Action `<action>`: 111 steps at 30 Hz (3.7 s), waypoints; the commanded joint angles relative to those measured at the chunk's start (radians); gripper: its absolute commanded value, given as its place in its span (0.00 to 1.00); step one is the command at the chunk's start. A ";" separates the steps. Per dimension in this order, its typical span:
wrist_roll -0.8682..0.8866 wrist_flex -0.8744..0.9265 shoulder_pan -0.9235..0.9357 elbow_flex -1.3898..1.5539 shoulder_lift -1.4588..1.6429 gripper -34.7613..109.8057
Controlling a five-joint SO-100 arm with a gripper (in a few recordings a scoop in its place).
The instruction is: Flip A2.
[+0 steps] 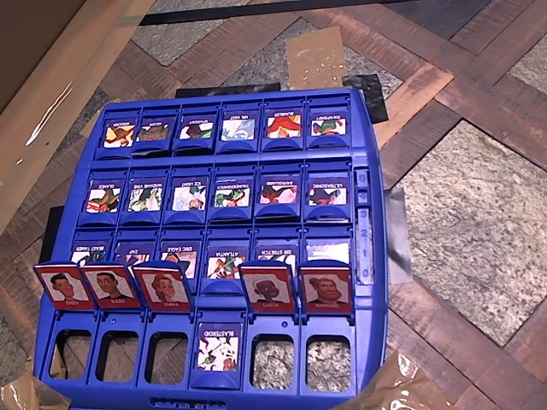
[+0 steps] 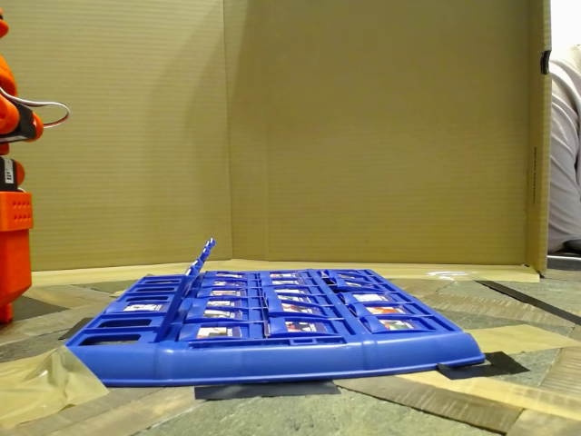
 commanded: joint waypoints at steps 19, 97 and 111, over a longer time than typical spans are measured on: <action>-0.003 -0.003 0.006 0.002 0.003 0.24; -0.011 0.005 0.003 0.003 0.003 0.24; -0.018 0.509 0.000 -0.137 -0.080 0.24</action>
